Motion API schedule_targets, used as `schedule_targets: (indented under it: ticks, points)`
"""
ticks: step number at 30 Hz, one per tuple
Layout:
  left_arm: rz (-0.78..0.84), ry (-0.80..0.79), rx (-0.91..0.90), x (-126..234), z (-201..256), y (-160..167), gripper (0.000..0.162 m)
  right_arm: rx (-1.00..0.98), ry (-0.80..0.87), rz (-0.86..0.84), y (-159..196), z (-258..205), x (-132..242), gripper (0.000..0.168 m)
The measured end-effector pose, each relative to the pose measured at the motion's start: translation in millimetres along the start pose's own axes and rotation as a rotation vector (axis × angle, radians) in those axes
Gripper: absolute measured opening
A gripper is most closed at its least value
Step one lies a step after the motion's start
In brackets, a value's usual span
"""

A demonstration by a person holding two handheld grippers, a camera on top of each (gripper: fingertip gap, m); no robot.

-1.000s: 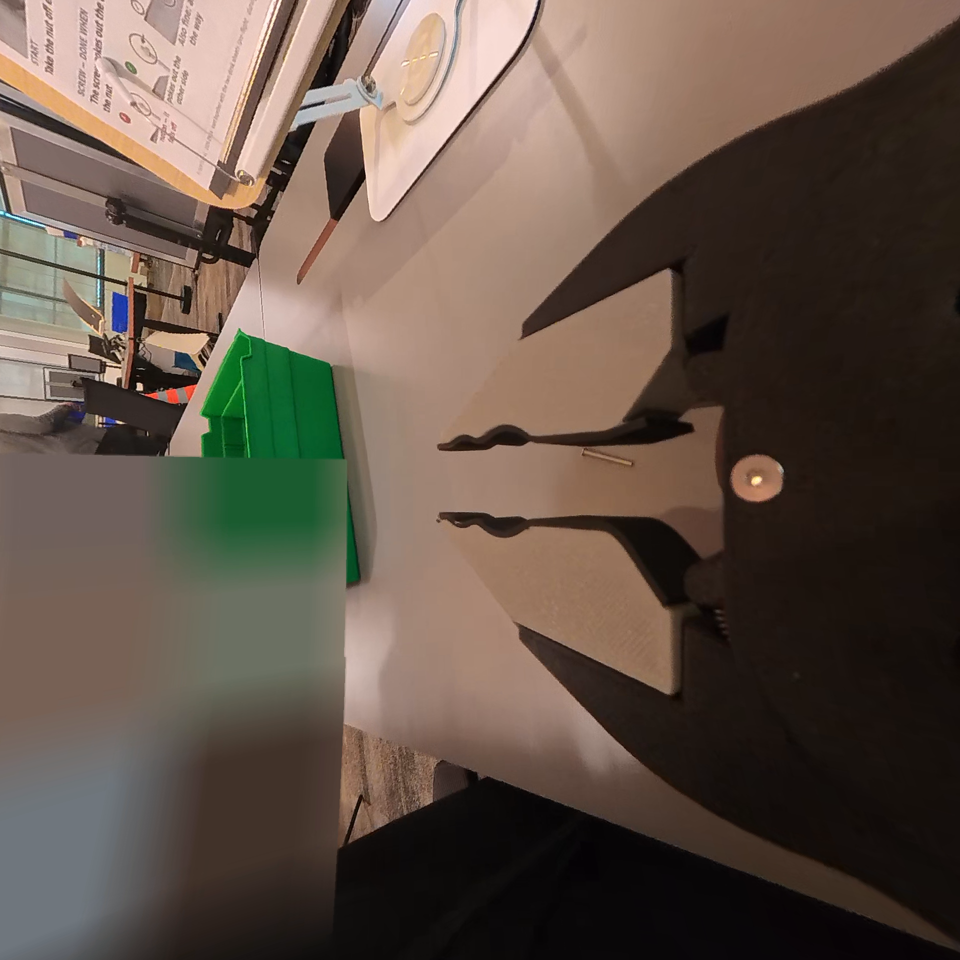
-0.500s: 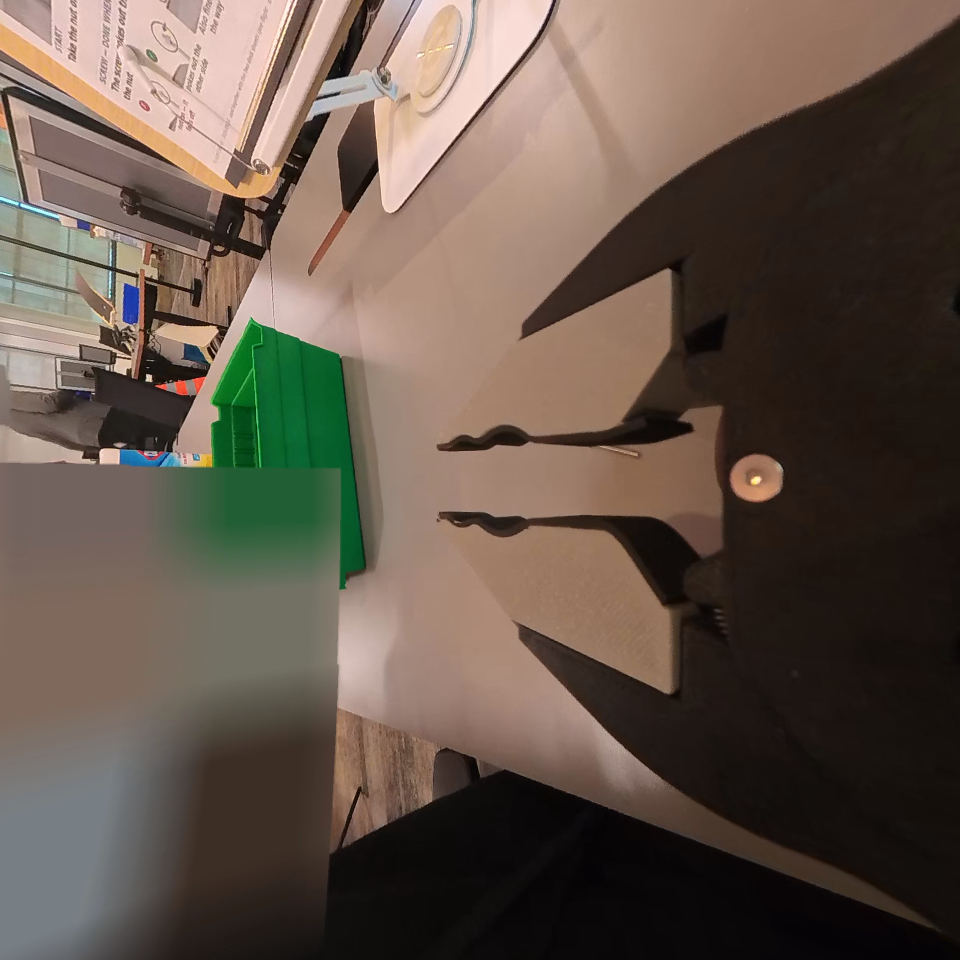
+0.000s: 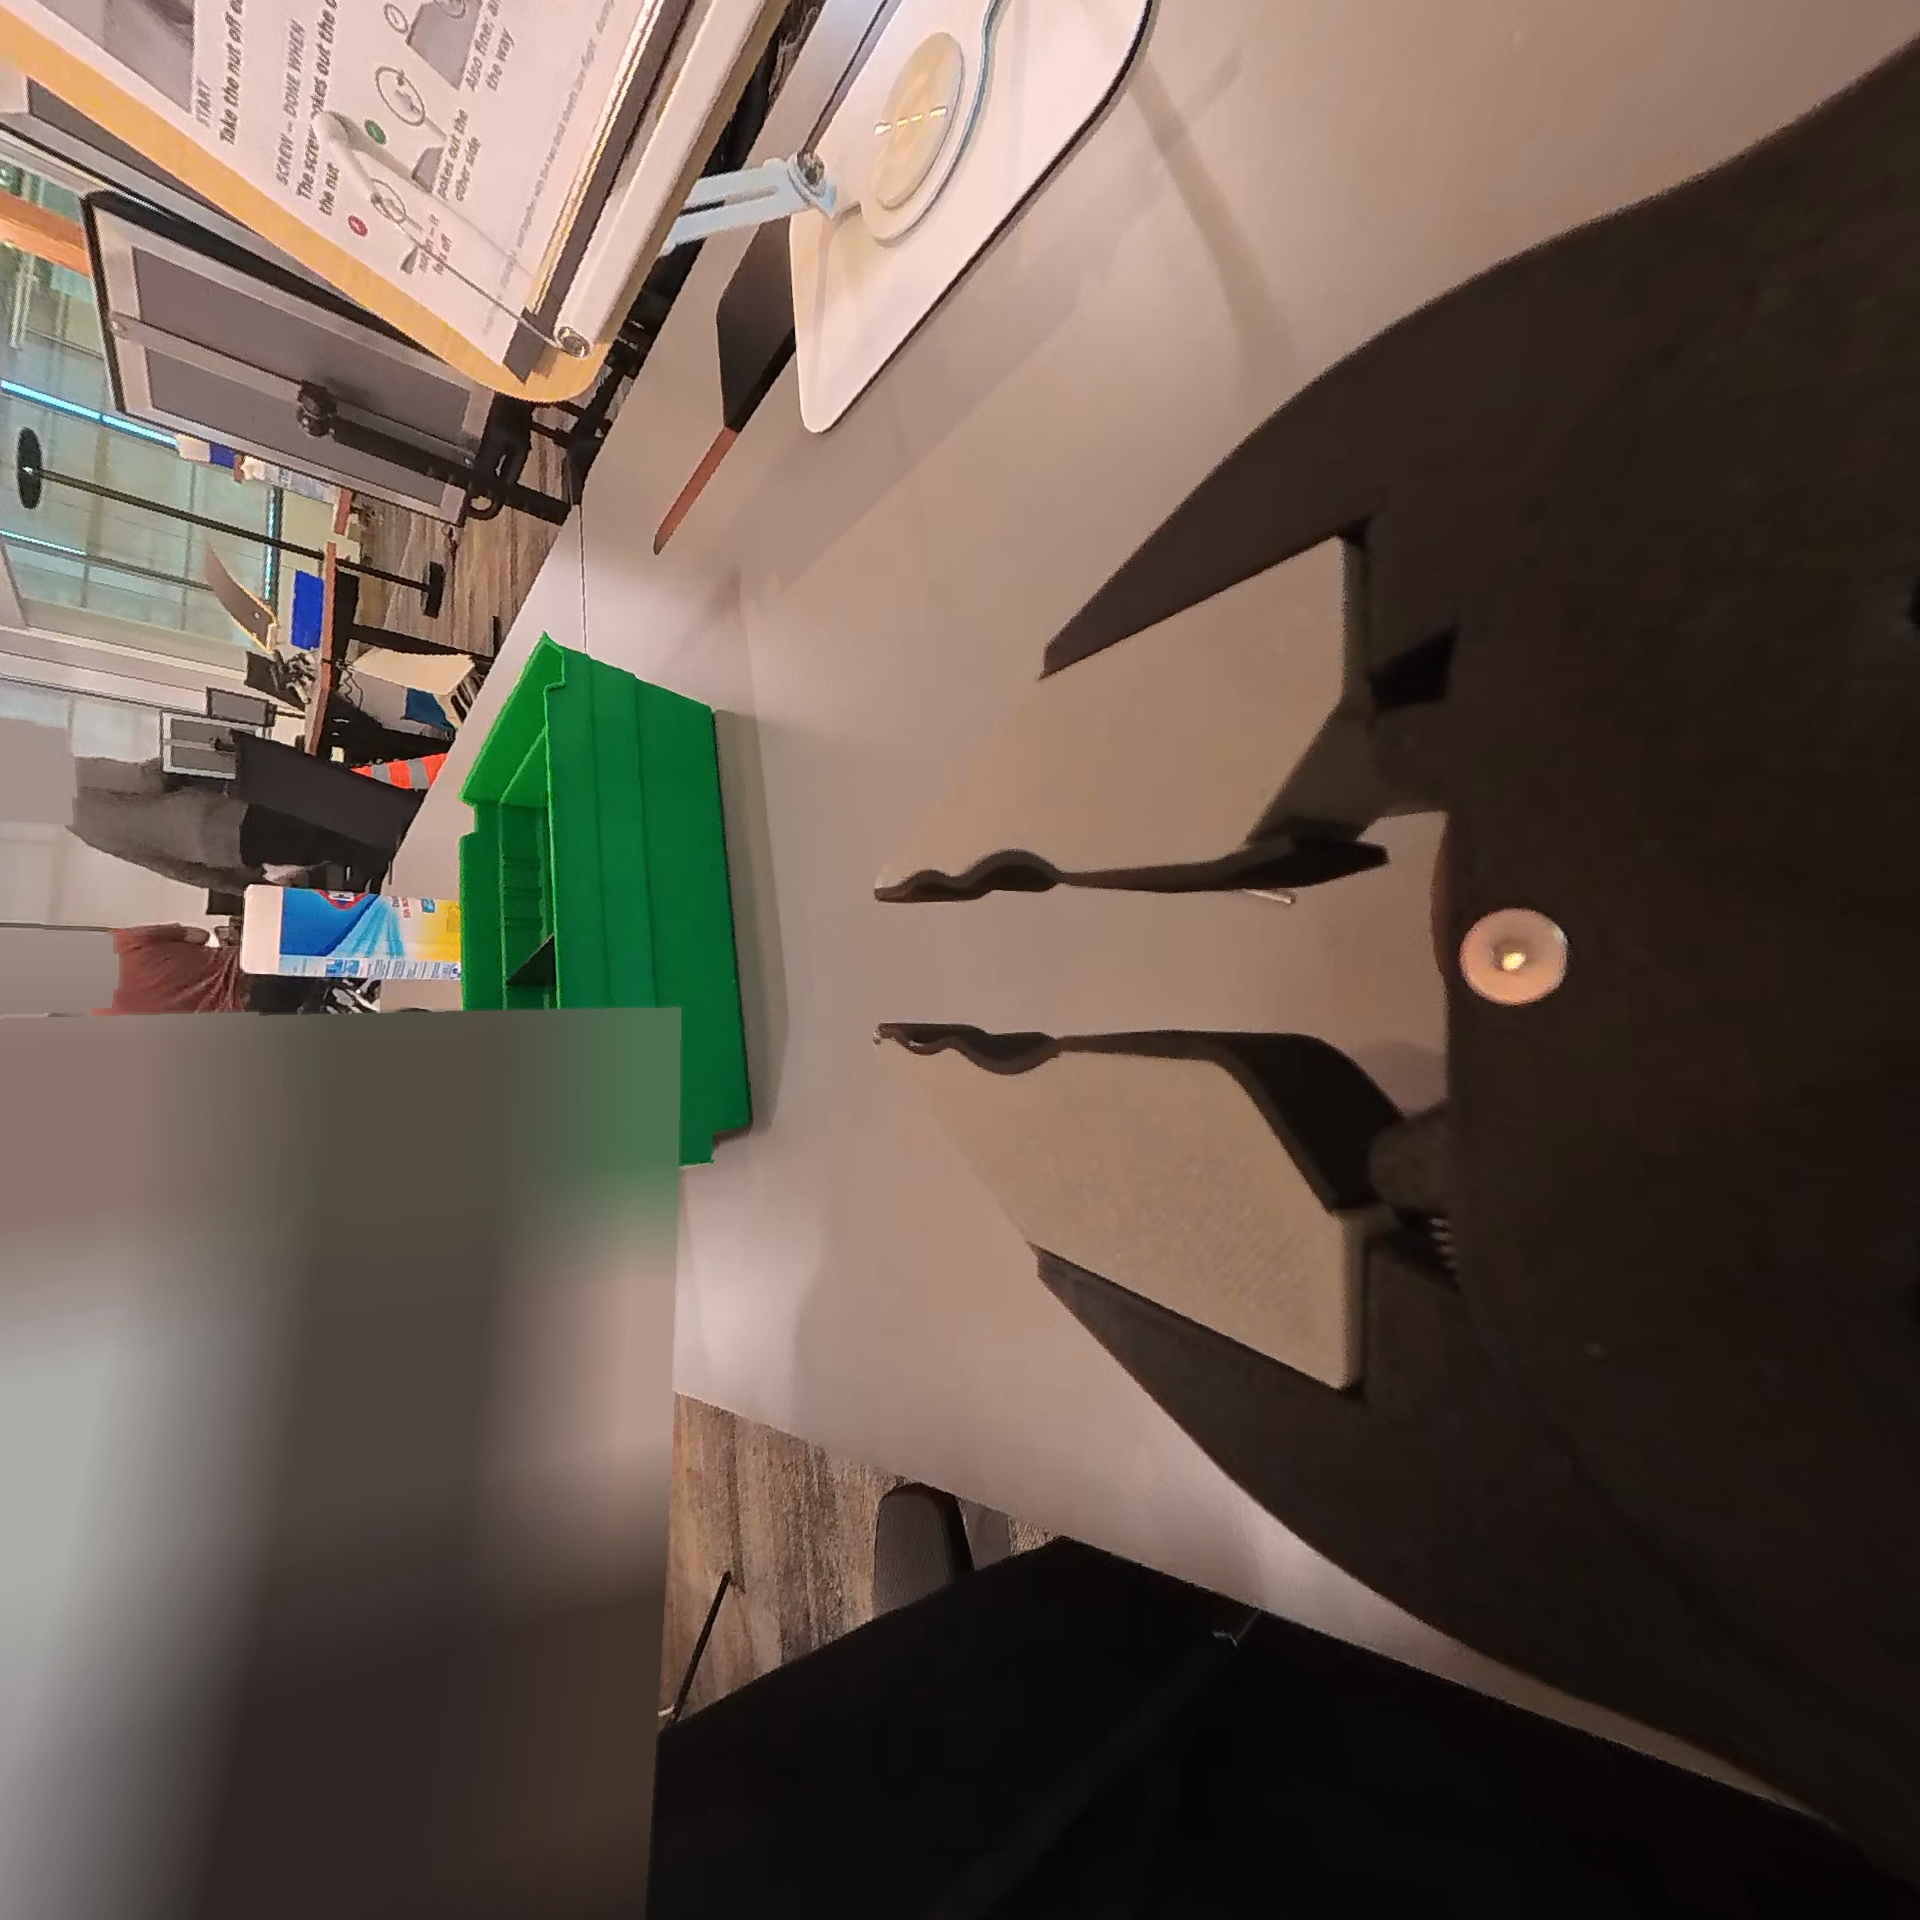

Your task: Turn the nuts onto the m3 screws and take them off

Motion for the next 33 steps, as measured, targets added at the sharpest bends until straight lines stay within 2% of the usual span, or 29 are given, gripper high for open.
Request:
schedule_targets:
  ticks: [11,15,23,33]
  points:
    - [0.006,-0.006,-0.003,-3.7,-2.7,-7.6,0.011,0.009,-0.002,0.004,-1.3,-2.0,1.2,0.020]
    - [0.005,-0.014,0.008,-3.9,-4.9,-6.9,0.005,0.008,-0.005,0.008,-2.1,-2.6,1.7,0.020]
    - [0.005,-0.012,0.013,-3.9,-5.3,-7.0,0.004,0.012,-0.011,0.012,-3.1,-4.6,2.3,0.020]
    - [-0.032,-0.124,-0.030,-4.3,1.8,-9.4,0.003,0.022,-0.021,0.025,-5.9,-8.8,3.8,0.020]
Point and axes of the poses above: each gripper's, where its closed fingertips meet, x back along the fingers, y out of its underside, z = x × y across the jaws, the point moved 6 cm from there along x, back along the fingers, and after that the axes turned 14 degrees about -x, right-handed, at the moved point
